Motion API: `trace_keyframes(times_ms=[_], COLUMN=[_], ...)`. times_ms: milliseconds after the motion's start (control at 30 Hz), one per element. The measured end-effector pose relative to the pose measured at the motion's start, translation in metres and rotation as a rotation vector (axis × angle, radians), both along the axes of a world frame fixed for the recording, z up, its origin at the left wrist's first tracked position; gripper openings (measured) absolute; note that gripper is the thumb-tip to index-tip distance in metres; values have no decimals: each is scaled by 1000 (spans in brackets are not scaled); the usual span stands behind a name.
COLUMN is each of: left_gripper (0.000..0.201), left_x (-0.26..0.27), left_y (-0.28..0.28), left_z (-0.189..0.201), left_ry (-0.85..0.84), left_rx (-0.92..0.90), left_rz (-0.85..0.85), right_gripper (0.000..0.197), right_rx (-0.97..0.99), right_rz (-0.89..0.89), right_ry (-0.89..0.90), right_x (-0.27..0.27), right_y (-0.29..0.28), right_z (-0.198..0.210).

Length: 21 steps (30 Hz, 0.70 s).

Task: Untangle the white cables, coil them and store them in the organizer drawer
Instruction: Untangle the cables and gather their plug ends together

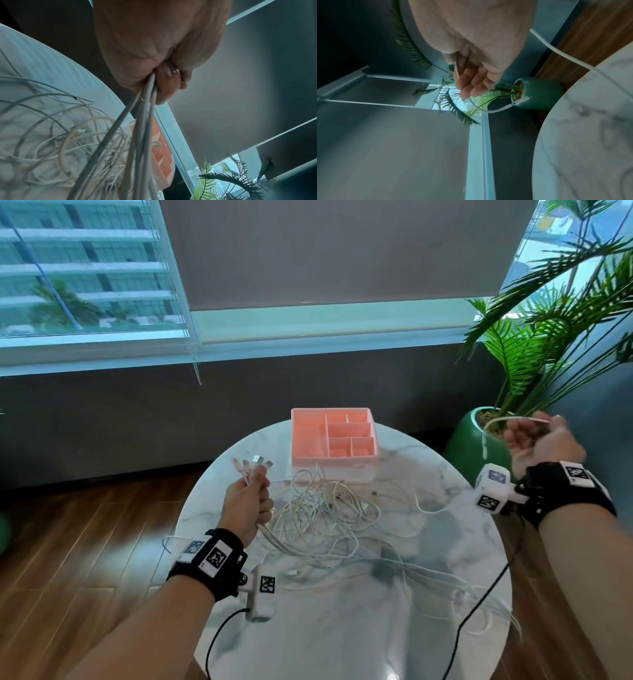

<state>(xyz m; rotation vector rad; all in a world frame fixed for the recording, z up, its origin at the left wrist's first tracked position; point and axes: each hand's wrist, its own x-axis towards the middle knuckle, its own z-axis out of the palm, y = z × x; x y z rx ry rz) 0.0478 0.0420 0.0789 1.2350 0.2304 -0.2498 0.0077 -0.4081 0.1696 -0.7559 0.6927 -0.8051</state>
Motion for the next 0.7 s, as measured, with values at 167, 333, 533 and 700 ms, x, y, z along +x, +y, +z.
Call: trace_keyframes(times_ms=[167,333,533,700], left_gripper=[39,40,46,48], left_x=[1,-5,-8,-10], left_y=[-7,-18,-31,-40], left_z=[14,29,50,64], left_ry=[-2,-66,-225,-376], left_rx=[-81,-49,157,313], left_rz=[10,-8,-30,-43], right_gripper=[31,21,45,28], right_rx=[-19,-194,-557,-1081], right_rz=[115,424,419,606], right_ry=[353,727,781,573], right_x=[-19,-14,26,13], right_y=[-16,20,83,168], right_z=[-52,-90,-90,-64])
